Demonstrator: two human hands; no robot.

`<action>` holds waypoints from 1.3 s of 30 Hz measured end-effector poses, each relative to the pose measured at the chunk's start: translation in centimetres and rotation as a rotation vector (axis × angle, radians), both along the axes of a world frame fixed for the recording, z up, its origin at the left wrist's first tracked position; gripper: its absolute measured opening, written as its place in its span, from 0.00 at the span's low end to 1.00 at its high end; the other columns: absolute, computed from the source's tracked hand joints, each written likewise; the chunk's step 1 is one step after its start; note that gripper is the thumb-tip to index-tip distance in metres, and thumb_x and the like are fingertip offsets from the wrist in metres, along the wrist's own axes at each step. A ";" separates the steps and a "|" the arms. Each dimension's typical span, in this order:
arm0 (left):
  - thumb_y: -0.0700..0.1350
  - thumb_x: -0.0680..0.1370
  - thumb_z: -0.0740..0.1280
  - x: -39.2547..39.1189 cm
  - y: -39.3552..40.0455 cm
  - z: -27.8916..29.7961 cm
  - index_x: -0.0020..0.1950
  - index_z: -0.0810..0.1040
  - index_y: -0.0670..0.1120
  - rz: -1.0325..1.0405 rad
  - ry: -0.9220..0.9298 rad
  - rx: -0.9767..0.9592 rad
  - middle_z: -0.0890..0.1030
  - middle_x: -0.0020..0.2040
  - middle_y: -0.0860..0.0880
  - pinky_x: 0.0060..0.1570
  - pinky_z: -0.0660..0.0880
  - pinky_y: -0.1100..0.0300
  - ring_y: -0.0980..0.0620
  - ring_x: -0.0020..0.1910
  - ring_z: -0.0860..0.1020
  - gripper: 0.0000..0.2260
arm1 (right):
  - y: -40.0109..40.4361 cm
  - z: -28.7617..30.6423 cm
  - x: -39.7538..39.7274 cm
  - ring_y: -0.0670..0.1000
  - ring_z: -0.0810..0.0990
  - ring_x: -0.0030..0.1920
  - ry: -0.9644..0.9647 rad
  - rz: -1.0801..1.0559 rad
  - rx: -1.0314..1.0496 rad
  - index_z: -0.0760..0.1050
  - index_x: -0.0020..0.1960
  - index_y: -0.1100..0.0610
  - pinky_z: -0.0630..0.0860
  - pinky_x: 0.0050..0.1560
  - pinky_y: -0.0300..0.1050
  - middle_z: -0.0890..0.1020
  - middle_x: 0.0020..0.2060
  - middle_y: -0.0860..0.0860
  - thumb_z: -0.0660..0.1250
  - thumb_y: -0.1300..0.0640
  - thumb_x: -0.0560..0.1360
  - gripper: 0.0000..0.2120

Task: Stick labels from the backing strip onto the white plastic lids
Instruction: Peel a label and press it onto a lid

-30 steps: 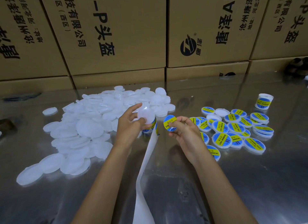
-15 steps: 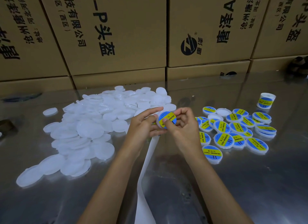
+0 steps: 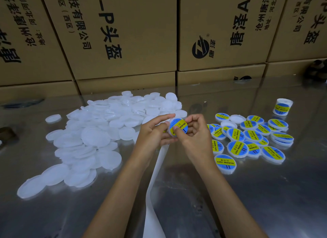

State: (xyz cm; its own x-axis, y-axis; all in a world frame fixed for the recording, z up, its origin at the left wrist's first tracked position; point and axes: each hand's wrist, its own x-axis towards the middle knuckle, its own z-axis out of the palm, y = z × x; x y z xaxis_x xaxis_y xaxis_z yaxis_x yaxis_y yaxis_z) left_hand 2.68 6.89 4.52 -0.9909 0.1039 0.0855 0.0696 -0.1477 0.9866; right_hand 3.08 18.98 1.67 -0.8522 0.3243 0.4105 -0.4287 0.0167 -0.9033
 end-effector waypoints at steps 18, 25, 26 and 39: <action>0.32 0.75 0.67 -0.1 0.1 -0.8 0.57 0.84 0.50 0.161 0.144 -0.199 0.85 0.38 0.49 0.46 0.84 0.49 0.44 0.39 0.85 0.18 | -0.1 -0.2 -0.2 0.40 0.79 0.34 -0.094 0.050 -0.005 0.72 0.46 0.54 0.74 0.35 0.31 0.80 0.38 0.48 0.70 0.69 0.73 0.12; 0.34 0.74 0.69 -0.6 -0.4 -1.4 0.52 0.84 0.60 0.266 0.230 -0.360 0.85 0.46 0.53 0.41 0.83 0.54 0.56 0.43 0.84 0.19 | 0.3 0.3 0.3 0.54 0.85 0.43 -0.285 0.238 -0.219 0.76 0.54 0.60 0.81 0.44 0.44 0.85 0.45 0.57 0.61 0.66 0.79 0.08; 0.35 0.75 0.69 -0.6 -0.4 -1.5 0.53 0.84 0.60 0.278 0.252 -0.382 0.85 0.47 0.53 0.41 0.82 0.57 0.56 0.44 0.84 0.19 | 0.4 0.4 0.4 0.57 0.85 0.46 -0.300 0.276 -0.256 0.76 0.56 0.61 0.81 0.48 0.47 0.85 0.47 0.58 0.60 0.65 0.80 0.08; 0.44 0.80 0.67 -0.5 -0.7 -2.0 0.59 0.75 0.64 0.421 0.510 -0.715 0.81 0.42 0.61 0.39 0.76 0.65 0.57 0.42 0.81 0.14 | 1.3 0.8 0.6 0.57 0.83 0.57 -0.382 0.473 -0.389 0.81 0.58 0.56 0.78 0.62 0.52 0.84 0.51 0.49 0.61 0.58 0.80 0.12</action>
